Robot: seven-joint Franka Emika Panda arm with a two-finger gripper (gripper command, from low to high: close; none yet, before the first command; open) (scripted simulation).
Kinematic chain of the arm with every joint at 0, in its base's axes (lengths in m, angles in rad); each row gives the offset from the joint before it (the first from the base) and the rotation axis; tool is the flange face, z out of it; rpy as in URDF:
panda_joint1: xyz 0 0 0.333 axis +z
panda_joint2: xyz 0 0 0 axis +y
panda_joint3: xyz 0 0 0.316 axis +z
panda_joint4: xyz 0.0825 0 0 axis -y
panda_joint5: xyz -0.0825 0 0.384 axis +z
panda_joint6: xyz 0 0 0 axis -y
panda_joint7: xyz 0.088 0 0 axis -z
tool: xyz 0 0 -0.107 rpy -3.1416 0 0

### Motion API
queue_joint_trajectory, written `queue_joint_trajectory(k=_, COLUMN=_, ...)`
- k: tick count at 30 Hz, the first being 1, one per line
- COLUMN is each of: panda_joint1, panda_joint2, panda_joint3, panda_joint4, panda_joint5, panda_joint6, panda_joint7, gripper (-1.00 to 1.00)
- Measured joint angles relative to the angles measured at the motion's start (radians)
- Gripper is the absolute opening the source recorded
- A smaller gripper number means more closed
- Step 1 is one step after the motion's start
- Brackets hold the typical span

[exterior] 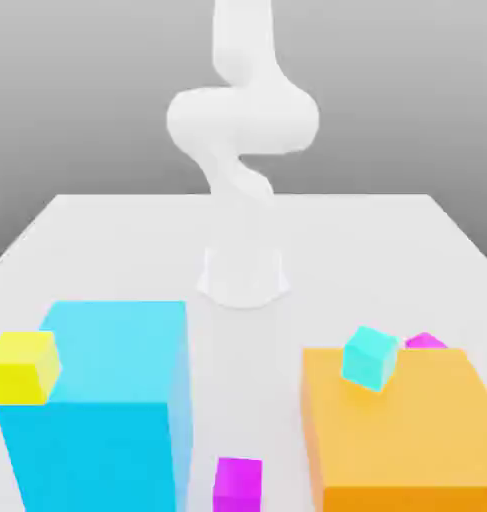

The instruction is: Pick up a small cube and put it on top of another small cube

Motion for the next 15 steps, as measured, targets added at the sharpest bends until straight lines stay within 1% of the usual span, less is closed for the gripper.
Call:
queue_joint_trajectory(k=8, panda_joint1=-0.097, panda_joint2=0.224, panda_joint3=0.087, panda_joint4=-0.030, panda_joint5=0.039, panda_joint6=0.086, panda_joint7=0.319, gripper=0.00)
queue_joint_trajectory(k=15, panda_joint1=-0.169, panda_joint2=0.416, panda_joint3=0.162, panda_joint4=-0.057, panda_joint5=0.034, panda_joint6=0.160, panda_joint7=0.621, gripper=0.00)
